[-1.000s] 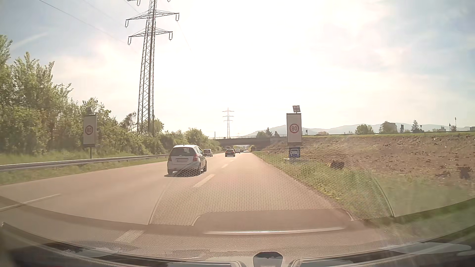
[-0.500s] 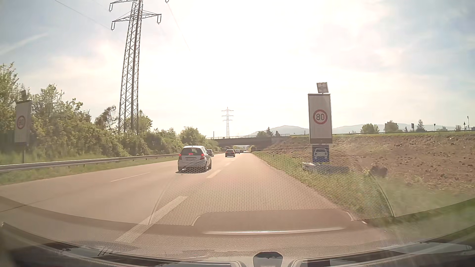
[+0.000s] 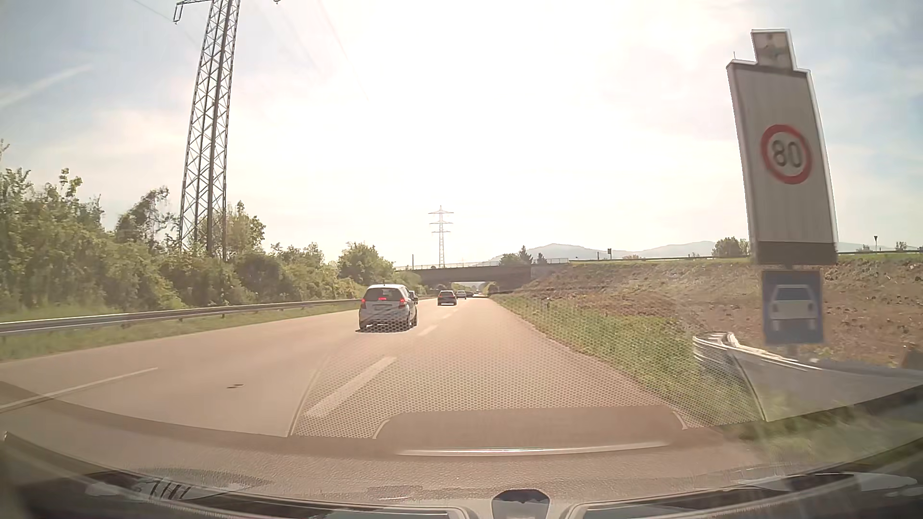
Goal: Follow the waypoints while adhering to traffic rules and regulations
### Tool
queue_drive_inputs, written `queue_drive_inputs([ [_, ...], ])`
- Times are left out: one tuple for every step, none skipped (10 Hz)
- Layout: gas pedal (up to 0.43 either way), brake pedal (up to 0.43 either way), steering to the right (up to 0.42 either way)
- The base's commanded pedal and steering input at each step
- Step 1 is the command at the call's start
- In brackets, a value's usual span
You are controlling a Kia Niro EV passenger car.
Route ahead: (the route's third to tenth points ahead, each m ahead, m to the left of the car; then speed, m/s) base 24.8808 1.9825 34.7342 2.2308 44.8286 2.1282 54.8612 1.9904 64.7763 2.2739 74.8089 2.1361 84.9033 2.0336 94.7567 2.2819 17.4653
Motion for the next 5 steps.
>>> queue_drive_inputs([
  [0.260, 0.000, 0.000],
  [0.248, 0.000, 0.000],
  [0.240, 0.000, 0.000],
  [0.228, 0.000, -0.001],
  [0.228, 0.000, -0.002],
])
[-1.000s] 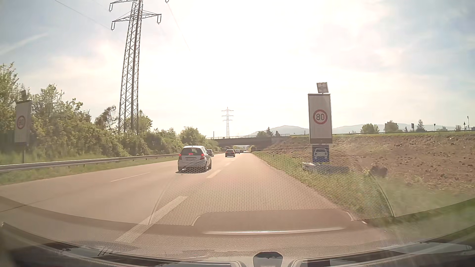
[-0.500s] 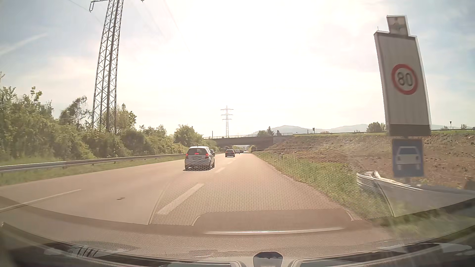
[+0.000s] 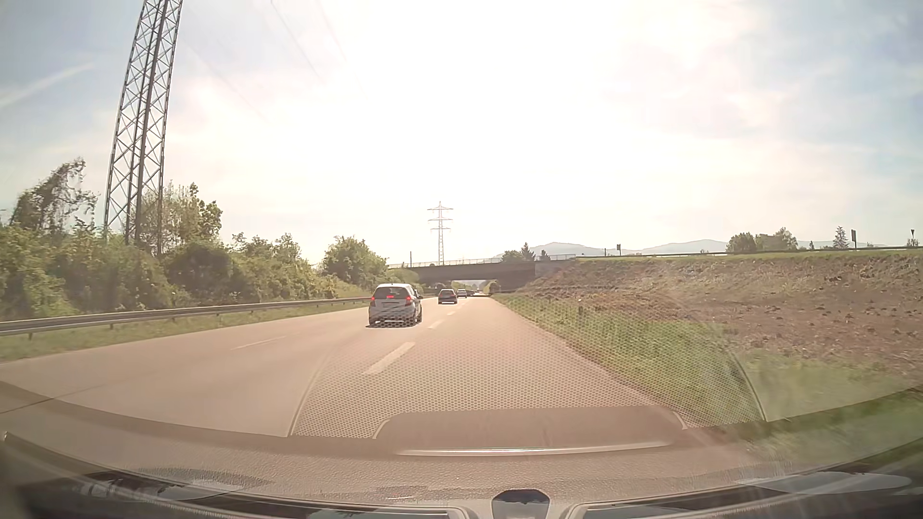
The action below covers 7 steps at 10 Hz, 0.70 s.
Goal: Follow the waypoints while adhering to traffic rules and regulations
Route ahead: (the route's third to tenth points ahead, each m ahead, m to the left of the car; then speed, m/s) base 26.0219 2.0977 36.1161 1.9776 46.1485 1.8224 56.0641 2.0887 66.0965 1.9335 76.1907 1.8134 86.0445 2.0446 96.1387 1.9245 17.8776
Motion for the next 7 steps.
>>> queue_drive_inputs([
  [0.228, 0.000, -0.003],
  [0.228, 0.000, -0.004],
  [0.228, 0.000, -0.004],
  [0.228, 0.000, -0.005],
  [0.228, 0.000, -0.006],
  [0.220, 0.000, -0.006],
  [0.209, 0.000, -0.006],
])
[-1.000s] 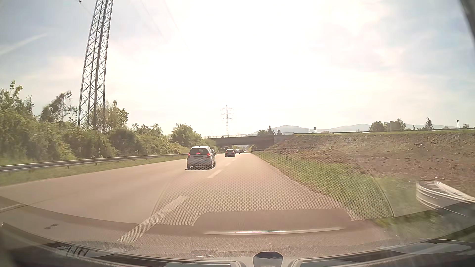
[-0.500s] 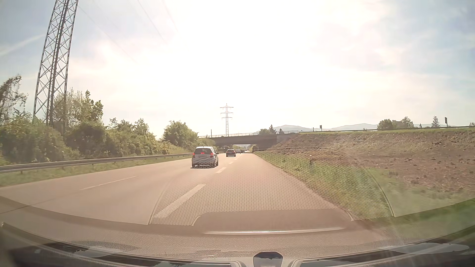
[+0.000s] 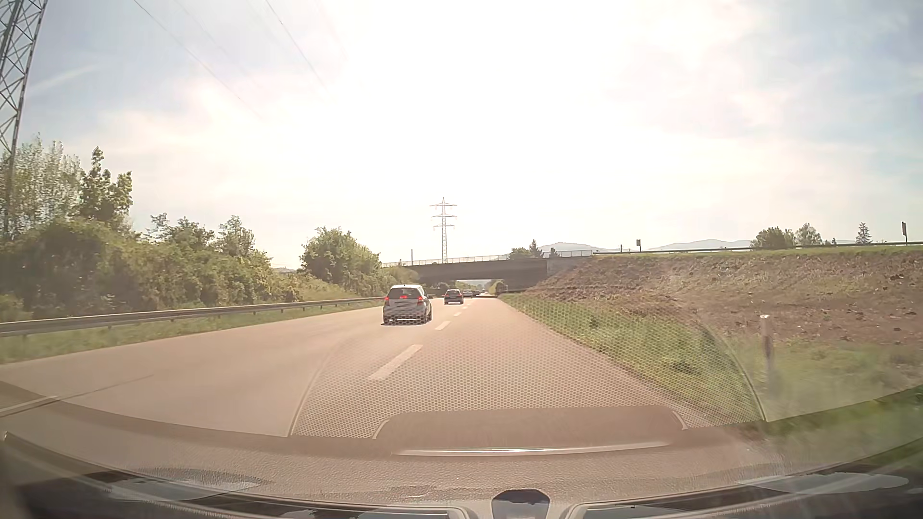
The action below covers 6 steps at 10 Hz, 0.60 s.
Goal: Follow the waypoints while adhering to traffic rules and regulations
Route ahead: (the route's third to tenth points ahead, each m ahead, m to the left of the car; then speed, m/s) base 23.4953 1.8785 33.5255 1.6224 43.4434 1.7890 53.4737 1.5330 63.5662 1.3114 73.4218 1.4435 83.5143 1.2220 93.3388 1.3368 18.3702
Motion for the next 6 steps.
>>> queue_drive_inputs([
  [0.197, 0.000, -0.006],
  [0.197, 0.000, -0.006],
  [0.197, 0.000, -0.006],
  [0.197, 0.000, -0.006],
  [0.197, 0.000, -0.006],
  [0.189, 0.000, -0.006],
])
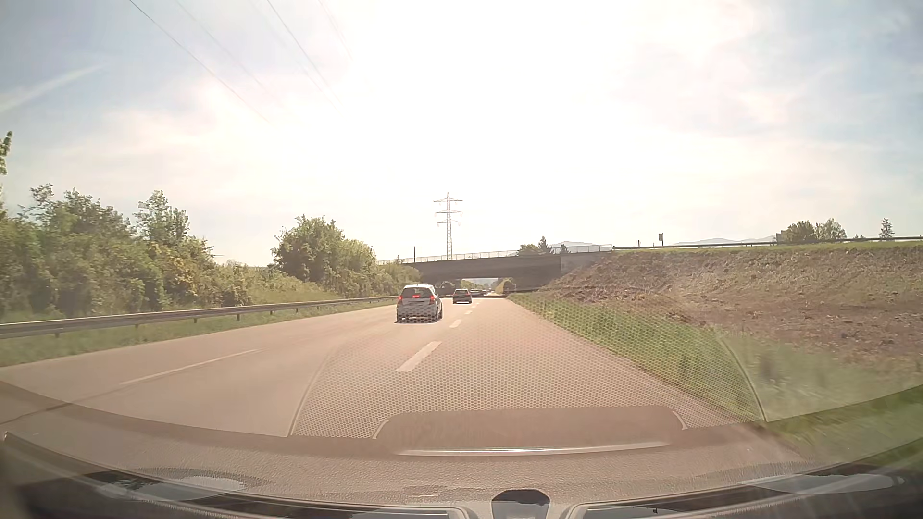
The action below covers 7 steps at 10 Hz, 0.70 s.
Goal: Follow the waypoints while adhering to traffic rules and regulations
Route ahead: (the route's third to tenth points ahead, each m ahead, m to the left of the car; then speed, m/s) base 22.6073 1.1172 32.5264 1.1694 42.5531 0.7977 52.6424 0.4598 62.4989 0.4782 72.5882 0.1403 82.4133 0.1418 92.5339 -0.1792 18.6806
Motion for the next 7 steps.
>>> queue_drive_inputs([
  [0.189, 0.000, -0.006],
  [0.189, 0.000, -0.006],
  [0.177, 0.000, -0.006],
  [0.169, 0.000, -0.006],
  [0.169, 0.000, -0.006],
  [0.169, 0.000, -0.006],
  [0.169, 0.000, -0.005],
])
